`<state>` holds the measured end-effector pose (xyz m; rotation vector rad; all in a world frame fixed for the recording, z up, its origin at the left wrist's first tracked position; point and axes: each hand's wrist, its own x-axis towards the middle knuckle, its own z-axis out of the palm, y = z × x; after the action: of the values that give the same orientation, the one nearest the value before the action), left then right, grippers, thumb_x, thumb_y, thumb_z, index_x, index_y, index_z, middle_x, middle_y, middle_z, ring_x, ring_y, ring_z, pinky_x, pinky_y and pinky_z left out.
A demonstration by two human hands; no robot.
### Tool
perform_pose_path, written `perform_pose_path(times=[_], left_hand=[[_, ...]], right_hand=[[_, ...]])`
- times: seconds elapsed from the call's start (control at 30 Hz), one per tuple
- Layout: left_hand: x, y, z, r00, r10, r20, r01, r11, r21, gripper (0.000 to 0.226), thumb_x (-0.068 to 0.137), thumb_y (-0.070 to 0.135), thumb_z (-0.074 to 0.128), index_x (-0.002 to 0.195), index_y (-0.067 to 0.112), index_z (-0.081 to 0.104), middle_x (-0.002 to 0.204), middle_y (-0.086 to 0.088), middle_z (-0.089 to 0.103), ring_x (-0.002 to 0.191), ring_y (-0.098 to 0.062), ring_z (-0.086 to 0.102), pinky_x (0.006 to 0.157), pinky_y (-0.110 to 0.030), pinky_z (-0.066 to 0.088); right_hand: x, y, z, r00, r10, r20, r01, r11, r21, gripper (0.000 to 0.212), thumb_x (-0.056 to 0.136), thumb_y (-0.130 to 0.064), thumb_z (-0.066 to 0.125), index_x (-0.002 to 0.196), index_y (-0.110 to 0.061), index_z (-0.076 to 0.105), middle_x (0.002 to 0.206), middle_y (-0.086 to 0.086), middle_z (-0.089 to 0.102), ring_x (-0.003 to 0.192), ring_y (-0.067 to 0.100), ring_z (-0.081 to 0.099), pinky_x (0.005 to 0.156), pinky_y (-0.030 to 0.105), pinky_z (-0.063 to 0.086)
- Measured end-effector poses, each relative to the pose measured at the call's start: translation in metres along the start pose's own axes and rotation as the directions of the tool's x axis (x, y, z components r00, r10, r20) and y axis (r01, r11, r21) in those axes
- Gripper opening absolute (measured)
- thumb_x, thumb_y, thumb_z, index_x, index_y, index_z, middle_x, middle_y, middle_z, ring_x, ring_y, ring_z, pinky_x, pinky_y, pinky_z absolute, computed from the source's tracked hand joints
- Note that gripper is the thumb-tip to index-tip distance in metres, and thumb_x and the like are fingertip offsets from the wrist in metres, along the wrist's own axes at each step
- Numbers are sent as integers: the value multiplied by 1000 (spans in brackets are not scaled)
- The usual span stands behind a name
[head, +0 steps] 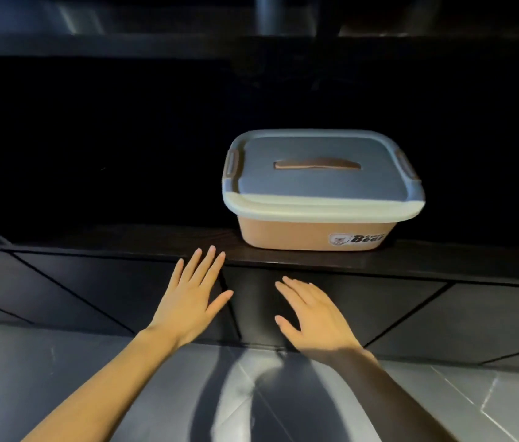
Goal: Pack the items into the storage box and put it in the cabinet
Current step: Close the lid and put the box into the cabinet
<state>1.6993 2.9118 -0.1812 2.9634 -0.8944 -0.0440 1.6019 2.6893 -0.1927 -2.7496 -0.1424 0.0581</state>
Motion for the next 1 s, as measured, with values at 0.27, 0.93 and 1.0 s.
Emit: perform_pose_path(times=[0.27, 0.93, 1.0], left_hand=[[-15, -53, 12, 997, 22, 70, -20, 999, -27, 68, 91, 57, 20, 139, 25, -17, 152, 1, -17, 135, -14, -22, 111, -34, -10], [-43, -40, 6, 993, 23, 117, -15, 998, -68, 72, 90, 56, 21, 145, 19, -7, 156, -6, -8, 143, -21, -4, 115, -36, 4], [-45, -33, -1, 992, 56, 109, -50, 997, -56, 72, 90, 57, 20, 145, 19, -6, 156, -7, -7, 143, -21, -3, 115, -37, 5]], right_hand=[[38, -20, 39, 965, 261, -36, -263, 953, -148, 72, 88, -56, 33, 147, -27, 4, 156, 3, 10, 143, 25, -1, 113, 46, -2], [-4, -32, 61, 913, 385, -131, -370, 920, 130, 55, 75, -77, 19, 113, -44, 43, 127, -7, 42, 133, 16, 20, 113, 46, -7], [-27, -35, 56, 909, 402, -114, -385, 912, 142, 59, 70, -84, 18, 101, -43, 48, 111, -12, 45, 124, 11, 27, 113, 44, -5]])
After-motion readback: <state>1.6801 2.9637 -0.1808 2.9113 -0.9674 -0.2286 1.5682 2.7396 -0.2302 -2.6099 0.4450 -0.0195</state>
